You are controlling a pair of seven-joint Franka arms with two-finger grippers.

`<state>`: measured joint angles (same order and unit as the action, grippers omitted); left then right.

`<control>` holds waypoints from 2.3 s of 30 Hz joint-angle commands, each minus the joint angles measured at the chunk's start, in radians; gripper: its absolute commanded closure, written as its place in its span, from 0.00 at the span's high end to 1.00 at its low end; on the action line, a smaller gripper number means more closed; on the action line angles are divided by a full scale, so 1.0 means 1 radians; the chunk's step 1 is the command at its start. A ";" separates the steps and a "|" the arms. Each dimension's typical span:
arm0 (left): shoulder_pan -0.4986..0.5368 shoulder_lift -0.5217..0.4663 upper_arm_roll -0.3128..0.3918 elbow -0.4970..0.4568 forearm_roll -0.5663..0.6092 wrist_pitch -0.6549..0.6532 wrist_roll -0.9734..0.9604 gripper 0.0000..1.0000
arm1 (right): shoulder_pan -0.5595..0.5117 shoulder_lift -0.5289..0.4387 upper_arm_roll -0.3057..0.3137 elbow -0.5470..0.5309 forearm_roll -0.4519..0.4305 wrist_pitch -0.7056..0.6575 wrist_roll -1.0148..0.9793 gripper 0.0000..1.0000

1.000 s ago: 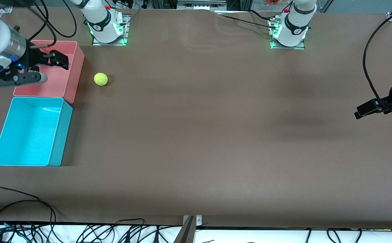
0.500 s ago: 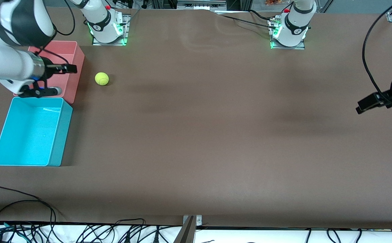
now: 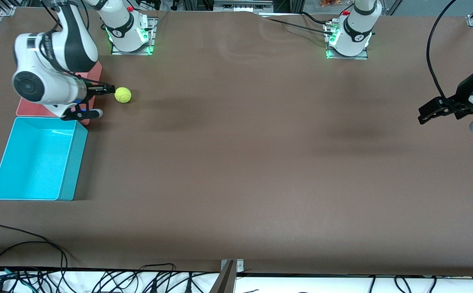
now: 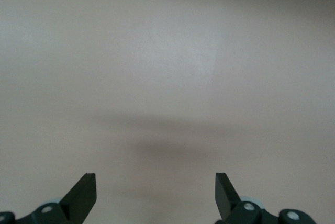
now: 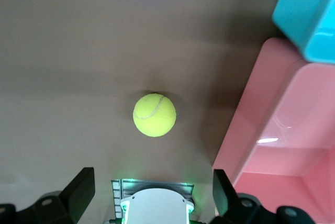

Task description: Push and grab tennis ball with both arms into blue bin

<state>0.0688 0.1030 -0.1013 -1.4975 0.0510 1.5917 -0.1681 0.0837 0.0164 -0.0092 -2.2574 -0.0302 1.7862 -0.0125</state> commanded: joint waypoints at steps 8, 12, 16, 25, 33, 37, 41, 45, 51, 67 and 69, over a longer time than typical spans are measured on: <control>-0.032 -0.040 0.060 -0.043 -0.072 0.002 0.061 1.00 | 0.005 -0.003 0.003 -0.214 0.001 0.188 0.005 1.00; -0.032 -0.042 0.058 -0.043 -0.072 -0.018 0.059 1.00 | 0.005 0.028 0.003 -0.231 0.001 0.228 0.005 1.00; -0.029 -0.037 0.060 -0.038 -0.071 -0.018 0.061 1.00 | 0.005 0.057 0.003 -0.255 0.001 0.283 0.005 1.00; -0.021 -0.034 0.061 -0.032 -0.066 -0.018 0.062 1.00 | 0.005 0.134 0.003 -0.283 0.001 0.398 0.005 1.00; -0.023 -0.034 0.061 -0.032 -0.066 -0.019 0.061 1.00 | 0.004 0.175 0.003 -0.281 0.001 0.430 0.005 1.00; -0.021 -0.034 0.061 -0.032 -0.066 -0.022 0.062 1.00 | 0.004 0.200 0.003 -0.281 0.001 0.464 0.005 0.99; -0.023 -0.034 0.061 -0.032 -0.065 -0.022 0.062 1.00 | 0.004 0.209 0.003 -0.281 0.001 0.464 0.005 0.91; -0.021 -0.034 0.063 -0.030 -0.063 -0.022 0.062 1.00 | 0.004 0.212 0.003 -0.280 0.001 0.460 -0.004 0.73; -0.021 -0.034 0.066 -0.029 -0.062 -0.022 0.062 1.00 | 0.005 0.212 0.005 -0.274 0.001 0.452 0.002 0.45; -0.015 -0.036 0.068 -0.027 -0.060 -0.022 0.064 1.00 | 0.011 0.195 0.005 0.093 -0.004 0.015 -0.012 0.41; -0.015 -0.036 0.068 -0.027 -0.060 -0.022 0.064 1.00 | 0.013 0.200 0.005 0.154 -0.005 -0.039 -0.012 0.41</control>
<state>0.0510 0.0888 -0.0384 -1.5131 0.0019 1.5792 -0.1263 0.0867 0.2120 -0.0064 -2.2643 -0.0302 1.9075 -0.0154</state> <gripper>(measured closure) 0.000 0.344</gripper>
